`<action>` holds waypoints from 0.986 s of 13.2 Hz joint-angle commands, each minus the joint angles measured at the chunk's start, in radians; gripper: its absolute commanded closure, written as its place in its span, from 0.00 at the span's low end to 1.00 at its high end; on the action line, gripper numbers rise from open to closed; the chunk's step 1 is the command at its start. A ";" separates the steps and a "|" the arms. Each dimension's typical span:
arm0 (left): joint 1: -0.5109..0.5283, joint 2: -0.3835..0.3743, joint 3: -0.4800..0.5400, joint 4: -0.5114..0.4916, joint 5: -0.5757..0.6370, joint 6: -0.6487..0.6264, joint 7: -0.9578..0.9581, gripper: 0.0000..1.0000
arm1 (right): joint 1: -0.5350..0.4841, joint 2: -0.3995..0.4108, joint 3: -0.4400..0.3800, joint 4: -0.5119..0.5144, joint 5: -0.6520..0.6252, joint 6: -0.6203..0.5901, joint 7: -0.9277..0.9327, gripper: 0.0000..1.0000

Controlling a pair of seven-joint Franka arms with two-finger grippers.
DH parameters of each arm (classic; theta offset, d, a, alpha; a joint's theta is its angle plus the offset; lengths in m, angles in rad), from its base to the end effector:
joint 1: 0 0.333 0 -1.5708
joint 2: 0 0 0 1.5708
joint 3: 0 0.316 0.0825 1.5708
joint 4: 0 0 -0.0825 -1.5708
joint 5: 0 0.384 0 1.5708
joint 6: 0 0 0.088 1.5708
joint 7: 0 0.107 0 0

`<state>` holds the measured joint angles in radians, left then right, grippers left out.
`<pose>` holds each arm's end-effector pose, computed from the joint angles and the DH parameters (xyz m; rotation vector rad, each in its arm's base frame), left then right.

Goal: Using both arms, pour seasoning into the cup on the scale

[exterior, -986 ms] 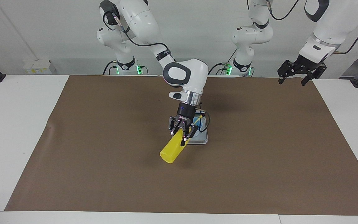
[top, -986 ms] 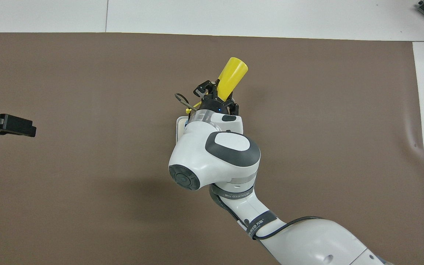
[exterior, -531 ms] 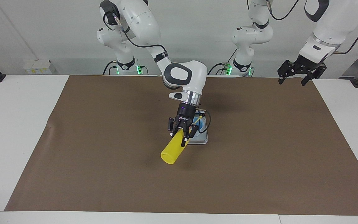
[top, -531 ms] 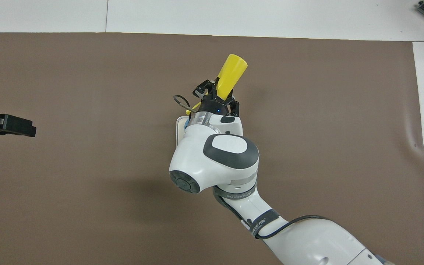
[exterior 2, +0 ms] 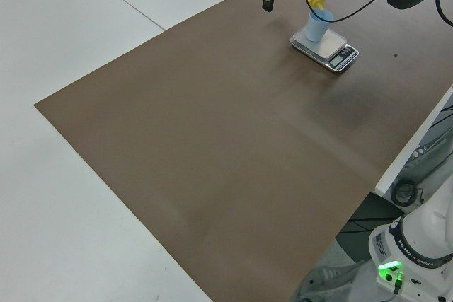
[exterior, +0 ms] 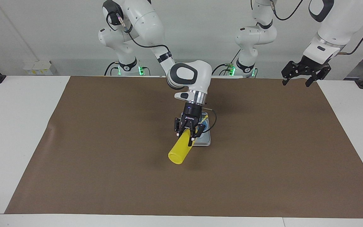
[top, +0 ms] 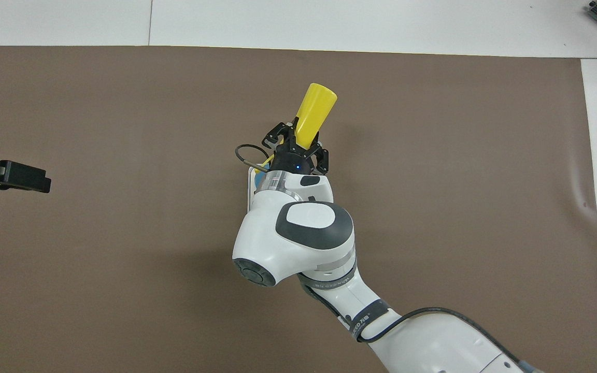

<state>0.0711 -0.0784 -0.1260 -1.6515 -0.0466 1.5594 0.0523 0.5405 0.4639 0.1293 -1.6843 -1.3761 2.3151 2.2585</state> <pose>0.5272 -0.0367 0.6276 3.1003 -0.1659 -0.0223 0.5629 0.4078 0.3614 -2.5508 0.9099 -1.5032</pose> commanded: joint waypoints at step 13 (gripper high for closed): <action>0.013 -0.032 -0.006 -0.031 0.011 -0.002 0.007 0.00 | -0.166 -0.275 0.004 -0.014 1.050 0.041 -0.166 1.00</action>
<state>0.0711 -0.0784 -0.1260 -1.6515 -0.0466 1.5594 0.0524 0.4033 0.2495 0.1249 -1.6757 -0.4246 2.3542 2.1107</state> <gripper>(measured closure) 0.000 0.489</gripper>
